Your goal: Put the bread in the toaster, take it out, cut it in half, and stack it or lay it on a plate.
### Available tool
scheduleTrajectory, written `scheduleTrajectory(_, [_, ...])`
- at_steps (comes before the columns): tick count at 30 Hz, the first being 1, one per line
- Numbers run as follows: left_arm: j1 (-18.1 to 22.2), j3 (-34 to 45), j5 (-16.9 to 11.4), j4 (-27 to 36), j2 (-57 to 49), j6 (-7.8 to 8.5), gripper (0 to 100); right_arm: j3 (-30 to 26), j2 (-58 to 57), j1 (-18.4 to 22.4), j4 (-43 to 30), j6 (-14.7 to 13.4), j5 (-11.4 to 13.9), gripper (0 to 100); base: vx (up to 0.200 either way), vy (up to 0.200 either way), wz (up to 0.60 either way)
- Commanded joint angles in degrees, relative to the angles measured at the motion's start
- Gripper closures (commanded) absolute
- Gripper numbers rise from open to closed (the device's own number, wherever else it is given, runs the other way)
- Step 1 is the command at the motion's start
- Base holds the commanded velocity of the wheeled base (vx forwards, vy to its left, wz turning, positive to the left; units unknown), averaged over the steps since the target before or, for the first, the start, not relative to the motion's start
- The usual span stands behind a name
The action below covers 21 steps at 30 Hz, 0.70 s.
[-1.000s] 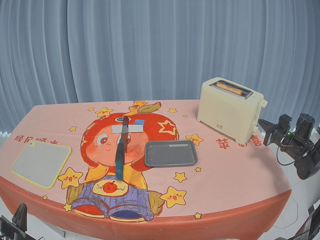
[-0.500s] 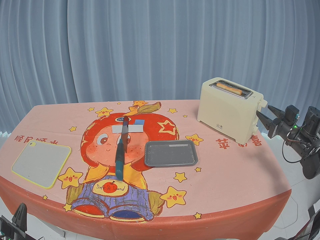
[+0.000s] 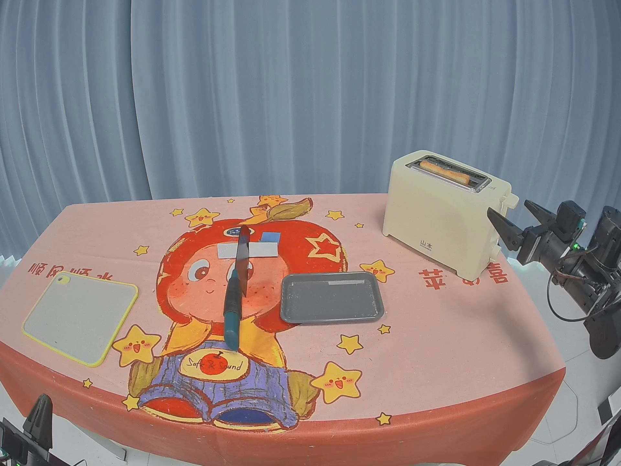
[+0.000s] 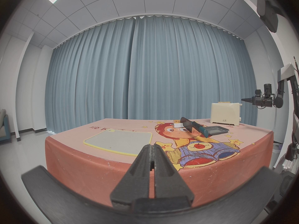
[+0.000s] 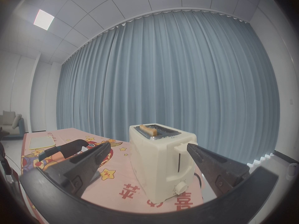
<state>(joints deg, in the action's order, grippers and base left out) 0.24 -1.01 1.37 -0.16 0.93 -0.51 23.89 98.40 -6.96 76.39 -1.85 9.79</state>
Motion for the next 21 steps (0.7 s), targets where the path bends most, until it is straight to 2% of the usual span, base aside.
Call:
scheduleTrajectory(1, [0.0,1.0,0.0,0.0,-0.9,-0.02,100,-3.9,-2.9,-0.5,0.2,-0.4,0.2,0,0.000,0.000,0.00])
scheduleTrajectory(3, [0.0,1.0,0.0,0.0,-0.9,-0.02,100,-5.6,-4.0,-1.5,0.2,-1.5,0.1,0,0.000,0.000,0.00])
scheduleTrajectory(5, [0.0,1.0,0.0,0.0,-0.9,-0.02,100,-6.8,-4.6,-2.2,0.3,-4.2,0.1,0,0.000,0.000,0.00])
scheduleTrajectory(6, [0.0,1.0,0.0,0.0,-0.9,-0.02,100,-6.8,-4.6,-2.2,0.3,-4.2,0.1,0,0.000,0.000,0.00])
scheduleTrajectory(8, [0.0,1.0,0.0,0.0,-0.9,-0.02,100,-7.7,-7.1,-2.2,2.1,-11.1,-1.0,0,0.000,0.000,0.00])
scheduleTrajectory(9, [0.0,1.0,0.0,0.0,-0.9,-0.02,100,-7.6,-7.6,-2.1,2.9,-12.8,-1.0,0,0.000,0.000,0.00])
scheduleTrajectory(10, [0.0,1.0,0.0,0.0,-0.9,-0.02,100,-7.7,-8.6,-2.0,4.8,-17.2,-0.7,0,0.000,0.000,0.00])
scheduleTrajectory(11, [0.0,1.0,0.0,0.0,-0.9,-0.02,100,-7.8,-9.1,-2.0,6.3,-20.0,-0.7,0,0.000,0.000,0.00])
scheduleTrajectory(12, [0.0,1.0,0.0,0.0,-0.9,-0.02,100,-7.9,-9.2,-2.0,6.6,-20.5,-0.6,0,0.000,0.000,0.00])
scheduleTrajectory(13, [0.0,1.0,0.0,0.0,-0.9,-0.02,100,-9.0,-9.8,-2.4,9.9,-25.4,-0.5,0,0.000,0.000,0.00])
scheduleTrajectory(14, [0.0,1.0,0.0,0.0,-0.9,-0.02,100,-9.7,-10.1,-2.9,12.0,-27.3,-0.5,0,0.000,0.000,0.00])
scheduleTrajectory(18, [0.0,1.0,0.0,0.0,-0.9,-0.02,100,-9.9,-12.3,-5.3,12.9,-29.3,0.0,0,0.000,0.000,0.00])
scheduleTrajectory(21, [0.0,1.0,0.0,0.0,-0.9,-0.02,100,-6.8,-11.7,-5.1,12.5,-28.6,0.0,0,0.000,0.000,0.00])
